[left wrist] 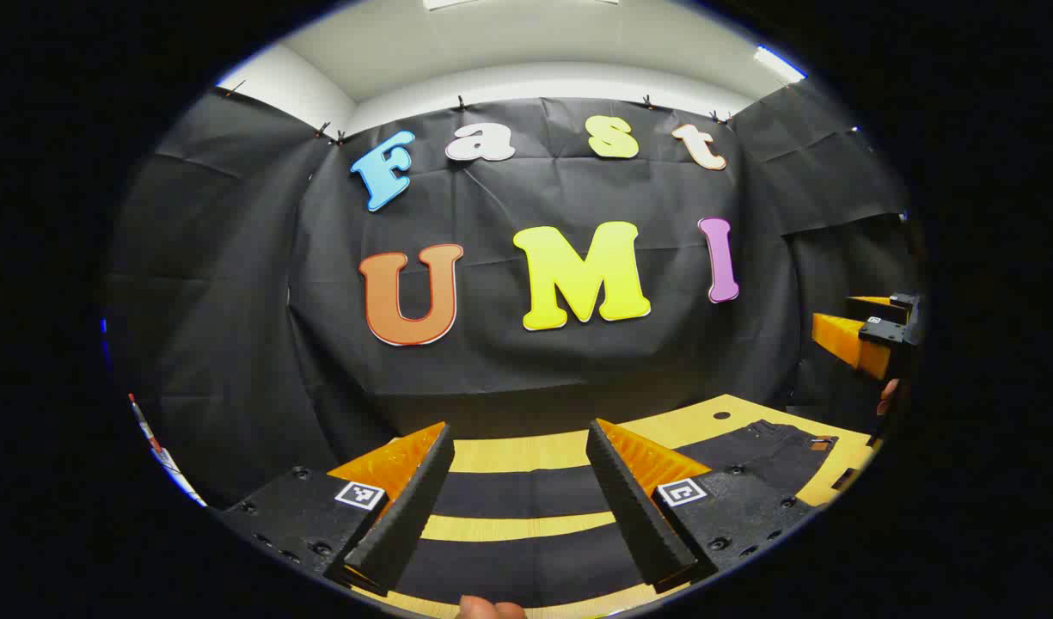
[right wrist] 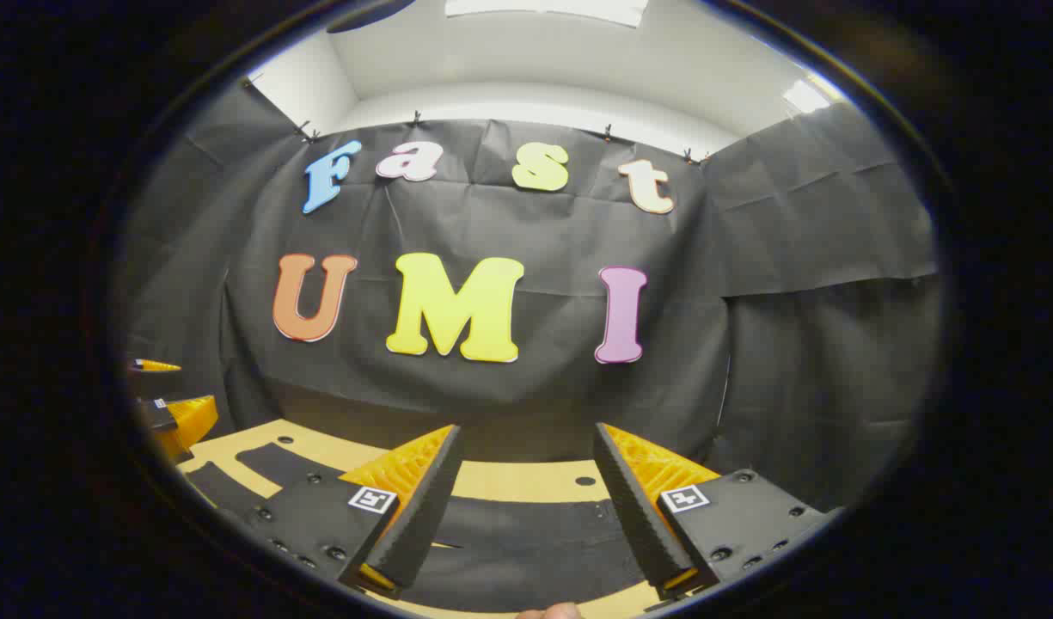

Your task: Grasp the waist and the cuffs of the jeans and fold them to make the two legs overlap; first hold the waist and fold one-third of the jeans toward the cuffs, then hold the cuffs and fold the remaining one-third in the same direction to finish folding.

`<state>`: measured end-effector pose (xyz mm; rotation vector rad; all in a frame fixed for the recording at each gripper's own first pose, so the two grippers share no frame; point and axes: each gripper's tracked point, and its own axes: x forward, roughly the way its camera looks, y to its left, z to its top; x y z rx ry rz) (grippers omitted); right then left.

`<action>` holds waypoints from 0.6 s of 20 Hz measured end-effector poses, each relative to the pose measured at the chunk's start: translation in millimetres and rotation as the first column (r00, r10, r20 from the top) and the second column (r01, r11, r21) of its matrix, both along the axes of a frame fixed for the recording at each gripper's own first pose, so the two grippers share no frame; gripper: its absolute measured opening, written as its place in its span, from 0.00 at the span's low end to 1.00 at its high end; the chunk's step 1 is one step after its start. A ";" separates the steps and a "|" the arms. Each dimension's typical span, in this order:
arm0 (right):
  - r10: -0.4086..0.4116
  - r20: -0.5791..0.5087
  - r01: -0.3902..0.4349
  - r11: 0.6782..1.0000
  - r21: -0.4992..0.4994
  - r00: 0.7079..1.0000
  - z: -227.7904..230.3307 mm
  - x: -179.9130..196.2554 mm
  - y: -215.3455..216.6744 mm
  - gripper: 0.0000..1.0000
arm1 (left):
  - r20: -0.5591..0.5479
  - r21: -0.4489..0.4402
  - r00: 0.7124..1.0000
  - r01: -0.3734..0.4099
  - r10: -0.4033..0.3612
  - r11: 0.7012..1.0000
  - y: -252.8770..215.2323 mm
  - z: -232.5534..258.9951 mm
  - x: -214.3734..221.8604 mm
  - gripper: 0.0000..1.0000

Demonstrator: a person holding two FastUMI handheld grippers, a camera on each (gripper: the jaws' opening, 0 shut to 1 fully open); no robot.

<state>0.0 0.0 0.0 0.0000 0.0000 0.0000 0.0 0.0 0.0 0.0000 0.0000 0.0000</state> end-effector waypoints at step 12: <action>0.025 0.001 -0.025 1.000 -0.017 1.000 -0.8 3.0 5.7 0.94 | -0.008 0.013 0.999 -0.032 0.032 0.999 6.5 -2.0 1.3 0.99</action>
